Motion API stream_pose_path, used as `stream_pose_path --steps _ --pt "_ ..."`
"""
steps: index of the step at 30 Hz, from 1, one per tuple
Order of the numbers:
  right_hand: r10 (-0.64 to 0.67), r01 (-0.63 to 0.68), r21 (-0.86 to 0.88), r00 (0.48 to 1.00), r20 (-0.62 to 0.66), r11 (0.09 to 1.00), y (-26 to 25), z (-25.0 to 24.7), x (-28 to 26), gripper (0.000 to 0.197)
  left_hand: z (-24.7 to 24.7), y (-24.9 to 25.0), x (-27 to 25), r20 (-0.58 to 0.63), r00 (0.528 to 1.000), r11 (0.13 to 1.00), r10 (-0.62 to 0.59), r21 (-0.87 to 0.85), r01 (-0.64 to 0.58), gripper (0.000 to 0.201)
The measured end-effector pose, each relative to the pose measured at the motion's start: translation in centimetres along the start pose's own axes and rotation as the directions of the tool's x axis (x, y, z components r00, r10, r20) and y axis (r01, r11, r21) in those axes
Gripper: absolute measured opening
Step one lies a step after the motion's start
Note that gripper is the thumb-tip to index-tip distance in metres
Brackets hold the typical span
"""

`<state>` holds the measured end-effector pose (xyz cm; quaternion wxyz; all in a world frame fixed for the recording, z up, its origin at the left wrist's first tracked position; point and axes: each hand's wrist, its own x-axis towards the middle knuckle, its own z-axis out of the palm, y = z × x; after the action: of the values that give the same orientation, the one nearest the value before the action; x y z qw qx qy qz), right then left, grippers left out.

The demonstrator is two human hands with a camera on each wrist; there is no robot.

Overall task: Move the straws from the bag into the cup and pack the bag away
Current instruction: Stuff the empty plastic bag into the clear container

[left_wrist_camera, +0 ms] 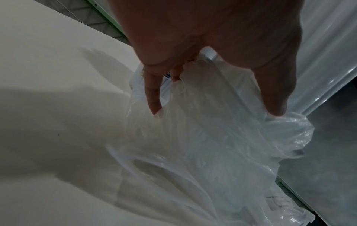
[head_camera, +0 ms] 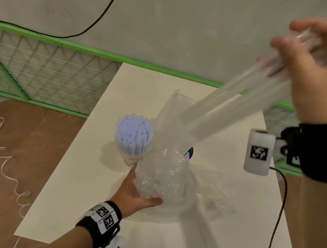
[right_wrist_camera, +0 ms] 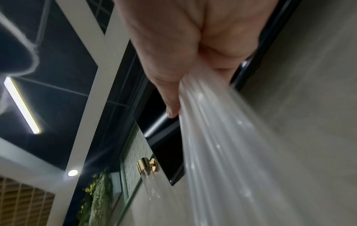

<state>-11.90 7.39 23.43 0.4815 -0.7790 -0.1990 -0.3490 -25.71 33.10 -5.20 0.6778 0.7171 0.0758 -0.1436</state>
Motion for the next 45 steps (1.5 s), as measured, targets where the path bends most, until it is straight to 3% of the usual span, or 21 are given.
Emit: stream_pose_path --steps 3,5,8,11,12,16,20,23,31,34,35,40,42,45 --pt "0.000 0.001 0.009 1.000 -0.031 1.000 2.5 2.8 2.4 0.018 0.0 0.3 -0.1 0.023 1.000 1.000 0.010 0.018 -0.010 0.090" --pt "0.091 -0.091 0.001 0.993 0.069 0.996 5.2 6.0 2.6 0.017 -0.1 0.5 -0.2 0.018 1.000 0.999 0.016 0.034 -0.016 0.088" --pt "0.234 -0.231 -0.041 0.937 0.259 0.972 9.7 10.3 0.8 0.011 0.0 0.7 -0.3 0.002 1.000 0.999 0.015 0.031 -0.015 0.088" --pt "0.260 -0.208 -0.168 0.876 0.407 0.964 13.0 12.4 -2.0 0.012 0.2 0.9 -0.4 0.010 1.000 1.000 0.019 0.001 -0.019 0.092" --pt "0.264 -0.167 -0.235 0.837 0.480 0.958 13.6 12.7 -2.7 0.017 0.2 0.9 -0.4 0.013 1.000 1.000 0.020 -0.005 -0.020 0.093" --pt "0.219 0.145 -0.364 0.581 0.784 0.920 15.2 13.9 -4.3 0.044 0.0 0.9 -0.5 0.018 0.999 1.000 0.027 0.002 -0.027 0.093" --pt "0.251 0.341 -0.435 0.469 0.847 0.833 14.9 14.8 -5.3 0.065 0.1 0.9 -0.5 0.014 0.999 0.999 0.034 -0.016 -0.034 0.094" --pt "0.298 0.351 -0.440 0.391 0.871 0.827 14.6 14.8 -5.0 0.076 0.1 1.0 -0.6 0.015 0.999 0.999 0.039 -0.004 -0.039 0.093" --pt "0.256 0.256 -0.396 0.444 0.858 0.882 14.6 14.7 -4.4 0.070 0.1 1.3 -0.7 0.014 1.000 1.000 0.017 -0.018 -0.016 0.090" --pt "0.279 0.266 -0.393 0.380 0.882 0.880 15.1 14.5 -4.5 0.079 0.1 1.2 -0.8 0.023 0.999 1.000 0.027 -0.008 -0.027 0.092" --pt "0.305 0.253 -0.417 0.384 0.871 0.873 15.1 14.6 -4.7 0.081 0.1 1.2 -0.8 0.025 0.999 1.000 0.031 -0.004 -0.030 0.093" --pt "0.292 0.147 -0.456 0.590 0.753 0.878 14.7 15.7 -5.0 0.047 0.1 1.2 -0.9 0.021 0.999 0.999 0.038 0.007 -0.038 0.094" --pt "0.270 0.123 -0.433 0.624 0.733 0.893 15.0 15.8 -5.0 0.038 0.1 1.1 -0.9 0.020 0.999 0.999 0.036 -0.002 -0.036 0.094" --pt "0.272 0.066 -0.412 0.655 0.705 0.909 15.1 15.5 -4.7 0.039 0.2 1.0 -0.8 0.014 0.999 0.999 0.037 -0.010 -0.036 0.094"
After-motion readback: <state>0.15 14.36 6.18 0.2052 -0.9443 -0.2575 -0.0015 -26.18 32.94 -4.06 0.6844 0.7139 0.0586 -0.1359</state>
